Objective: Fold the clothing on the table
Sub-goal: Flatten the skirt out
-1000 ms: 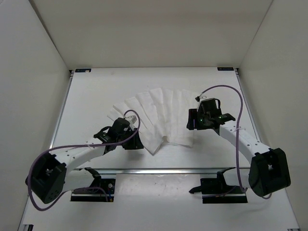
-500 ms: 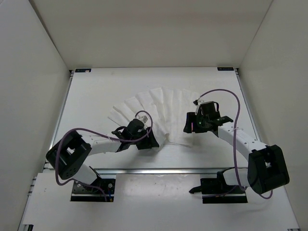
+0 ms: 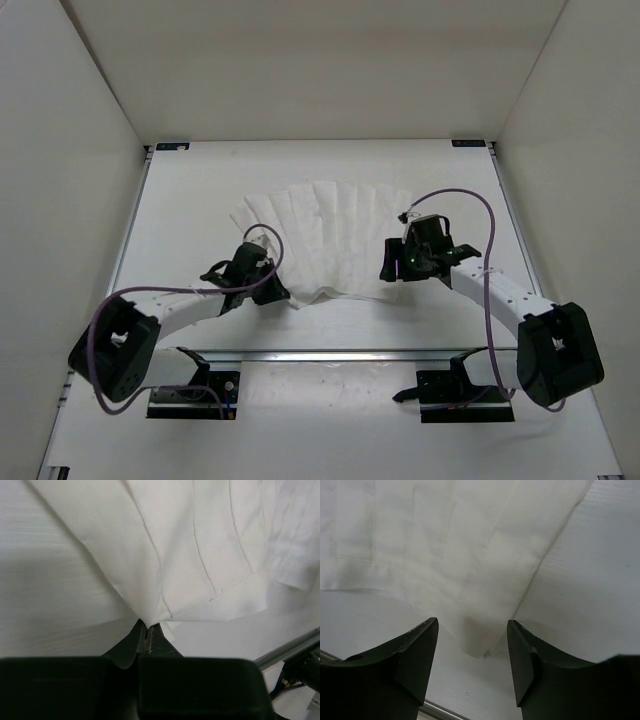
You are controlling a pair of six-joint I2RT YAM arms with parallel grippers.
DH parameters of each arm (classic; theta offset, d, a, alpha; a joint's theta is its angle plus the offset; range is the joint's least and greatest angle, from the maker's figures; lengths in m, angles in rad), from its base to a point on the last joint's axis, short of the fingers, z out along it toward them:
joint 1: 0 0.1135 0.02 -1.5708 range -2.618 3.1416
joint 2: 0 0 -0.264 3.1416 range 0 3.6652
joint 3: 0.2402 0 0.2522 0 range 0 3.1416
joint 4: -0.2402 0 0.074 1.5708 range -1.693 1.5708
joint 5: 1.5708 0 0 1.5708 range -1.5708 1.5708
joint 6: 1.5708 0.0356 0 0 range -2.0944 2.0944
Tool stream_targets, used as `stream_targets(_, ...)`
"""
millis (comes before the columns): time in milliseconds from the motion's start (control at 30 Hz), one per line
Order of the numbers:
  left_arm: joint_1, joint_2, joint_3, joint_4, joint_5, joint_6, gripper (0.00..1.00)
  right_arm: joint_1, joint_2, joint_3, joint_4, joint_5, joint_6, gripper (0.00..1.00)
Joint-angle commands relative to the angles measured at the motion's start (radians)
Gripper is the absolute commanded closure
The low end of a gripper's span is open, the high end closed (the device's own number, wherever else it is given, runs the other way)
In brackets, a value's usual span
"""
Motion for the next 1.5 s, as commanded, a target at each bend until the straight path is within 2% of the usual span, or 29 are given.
stream_targets(0,0.082,-0.117,-0.020,-0.159,-0.039,0.133,1.00,0.056,-0.020,0.003,-0.024,0.074,0.033,0.46)
stream_targets(100,0.111,-0.165,-0.030,-0.195,-0.037,0.177,1.00,0.119,-0.036,-0.032,-0.020,0.113,0.093,0.46)
stream_targets(133,0.126,-0.171,-0.035,-0.195,-0.037,0.192,0.95,0.122,-0.033,-0.043,-0.018,0.120,0.097,0.46)
stream_targets(167,0.130,-0.179,-0.035,-0.202,-0.039,0.197,0.85,0.114,-0.028,-0.044,-0.018,0.119,0.110,0.46)
stream_targets(200,0.133,-0.183,-0.034,-0.202,-0.037,0.204,0.63,0.110,-0.025,-0.044,-0.017,0.104,0.107,0.46)
stream_targets(267,0.142,-0.194,-0.031,-0.223,-0.029,0.227,0.57,0.112,-0.014,-0.047,-0.023,0.082,0.117,0.44)
stream_targets(333,0.148,-0.203,-0.038,-0.237,0.000,0.238,0.44,0.129,-0.019,-0.060,-0.020,0.085,0.140,0.45)
stream_targets(433,0.144,-0.222,-0.040,-0.245,-0.003,0.236,0.37,0.139,-0.036,-0.110,0.008,0.051,0.163,0.45)
stream_targets(533,0.133,-0.228,-0.066,-0.222,0.004,0.218,0.36,0.137,-0.045,-0.136,0.046,0.027,0.187,0.49)
stream_targets(600,0.133,-0.226,-0.067,-0.214,0.001,0.218,0.36,0.158,-0.030,-0.127,0.039,0.043,0.196,0.49)
stream_targets(667,0.124,-0.216,-0.072,-0.200,0.003,0.204,0.31,0.177,-0.008,-0.115,0.042,0.062,0.194,0.49)
stream_targets(767,0.101,-0.211,-0.077,-0.162,0.009,0.174,0.31,0.206,0.041,-0.118,0.049,0.068,0.203,0.49)
stream_targets(833,0.088,-0.197,-0.080,-0.143,-0.012,0.160,0.32,0.218,0.076,-0.112,0.054,0.076,0.211,0.50)
stream_targets(900,0.070,-0.177,-0.078,-0.128,-0.017,0.148,0.39,0.232,0.096,-0.107,0.060,0.074,0.205,0.57)
stream_targets(933,0.067,-0.168,-0.078,-0.119,-0.020,0.151,0.39,0.234,0.105,-0.115,0.068,0.068,0.202,0.62)
stream_targets(967,0.070,-0.153,-0.077,-0.110,-0.025,0.147,0.47,0.234,0.119,-0.115,0.075,0.059,0.205,0.69)
stream_targets(1000,0.061,-0.130,-0.067,-0.090,-0.022,0.152,0.59,0.228,0.116,-0.118,0.069,0.054,0.197,0.83)
stream_targets(1033,0.061,-0.127,-0.064,-0.080,-0.025,0.152,0.65,0.223,0.118,-0.121,0.074,0.041,0.191,0.95)
stream_targets(1067,0.064,-0.110,-0.064,-0.076,-0.011,0.155,0.83,0.221,0.112,-0.115,0.071,0.031,0.187,1.00)
stream_targets(1100,0.062,-0.107,-0.067,-0.067,-0.025,0.157,1.00,0.214,0.109,-0.101,0.056,0.036,0.177,1.00)
stream_targets(1200,0.087,-0.148,-0.031,-0.106,-0.042,0.181,1.00,0.185,0.058,-0.049,-0.006,0.035,0.127,1.00)
stream_targets(1267,0.113,-0.192,0.025,-0.162,-0.046,0.213,1.00,0.148,-0.015,-0.014,-0.038,-0.042,0.060,1.00)
stream_targets(1367,0.136,-0.275,0.158,-0.290,-0.091,0.253,1.00,0.084,-0.130,0.083,-0.092,-0.119,0.003,1.00)
stream_targets(1467,0.133,-0.350,0.331,-0.419,-0.106,0.273,1.00,0.070,-0.244,0.175,-0.129,-0.185,-0.033,1.00)
